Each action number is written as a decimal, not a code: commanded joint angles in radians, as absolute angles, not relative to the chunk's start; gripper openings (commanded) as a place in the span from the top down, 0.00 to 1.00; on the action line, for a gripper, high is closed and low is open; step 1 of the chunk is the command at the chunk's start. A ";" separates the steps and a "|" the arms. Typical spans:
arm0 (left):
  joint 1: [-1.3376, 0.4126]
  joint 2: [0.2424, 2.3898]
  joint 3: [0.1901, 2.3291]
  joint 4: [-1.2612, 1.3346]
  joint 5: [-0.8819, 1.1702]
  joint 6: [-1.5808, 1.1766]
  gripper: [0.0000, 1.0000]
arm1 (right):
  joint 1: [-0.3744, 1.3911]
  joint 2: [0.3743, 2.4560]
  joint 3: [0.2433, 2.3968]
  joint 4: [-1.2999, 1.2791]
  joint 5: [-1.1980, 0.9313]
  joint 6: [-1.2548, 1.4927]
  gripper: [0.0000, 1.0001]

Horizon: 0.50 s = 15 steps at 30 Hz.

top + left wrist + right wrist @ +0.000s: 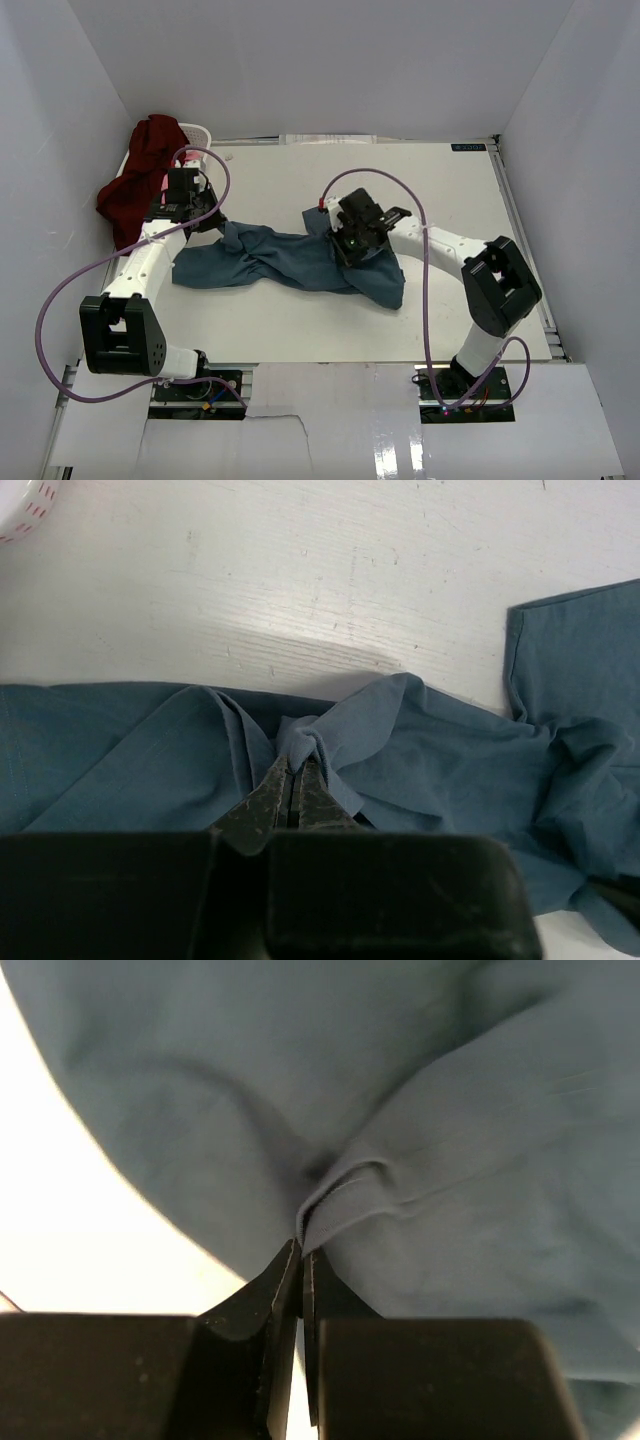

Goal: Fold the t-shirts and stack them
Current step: Flatten out the tshirt

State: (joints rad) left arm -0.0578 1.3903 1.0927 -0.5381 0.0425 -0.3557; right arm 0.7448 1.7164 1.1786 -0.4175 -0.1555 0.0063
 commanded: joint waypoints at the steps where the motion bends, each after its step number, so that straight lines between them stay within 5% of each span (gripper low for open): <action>1: -0.040 1.381 1.138 -0.534 0.066 -0.354 1.00 | 0.622 1.629 1.301 -0.402 -0.155 0.086 0.92; 11: -0.009 1.560 1.517 -0.641 0.041 -0.387 1.00 | 0.416 1.810 1.991 -0.726 -0.107 0.060 0.92; 15: -0.008 1.594 1.618 -0.649 0.061 -0.408 1.00 | 0.414 1.853 2.033 -0.763 -0.164 0.064 0.92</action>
State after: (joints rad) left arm -0.0147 1.5993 1.5593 -0.6209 0.0467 -0.3851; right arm 0.4057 1.8175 2.0293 -0.6464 -0.1108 0.0692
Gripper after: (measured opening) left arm 0.019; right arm 0.081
